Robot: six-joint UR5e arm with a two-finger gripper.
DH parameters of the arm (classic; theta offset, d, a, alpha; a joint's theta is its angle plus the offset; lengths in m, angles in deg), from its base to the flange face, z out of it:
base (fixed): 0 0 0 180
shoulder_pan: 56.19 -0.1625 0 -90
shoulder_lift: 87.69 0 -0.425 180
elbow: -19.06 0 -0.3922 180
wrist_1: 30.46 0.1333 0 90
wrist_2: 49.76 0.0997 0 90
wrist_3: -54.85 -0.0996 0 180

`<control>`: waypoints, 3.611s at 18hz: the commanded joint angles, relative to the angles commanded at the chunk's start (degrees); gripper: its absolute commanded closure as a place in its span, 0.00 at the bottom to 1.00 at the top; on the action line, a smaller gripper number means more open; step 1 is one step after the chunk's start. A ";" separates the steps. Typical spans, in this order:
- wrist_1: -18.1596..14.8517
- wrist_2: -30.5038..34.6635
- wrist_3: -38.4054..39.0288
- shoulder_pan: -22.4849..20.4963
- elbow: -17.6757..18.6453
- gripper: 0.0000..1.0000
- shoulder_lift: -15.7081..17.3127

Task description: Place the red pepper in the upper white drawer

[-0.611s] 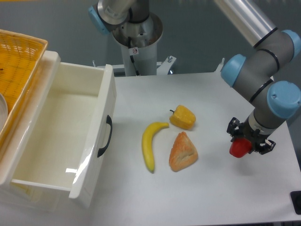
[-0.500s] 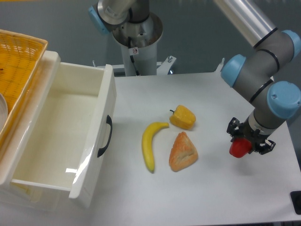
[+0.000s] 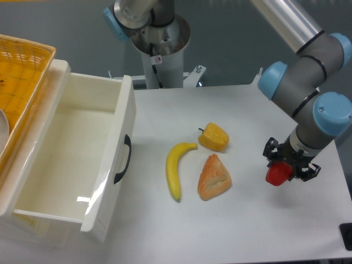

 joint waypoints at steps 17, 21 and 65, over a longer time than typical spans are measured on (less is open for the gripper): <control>-8.10 -9.23 13.54 8.43 0.35 0.87 14.42; -8.19 -11.87 13.62 10.54 0.88 0.87 16.71; -6.08 -9.41 12.39 36.12 6.42 0.87 16.71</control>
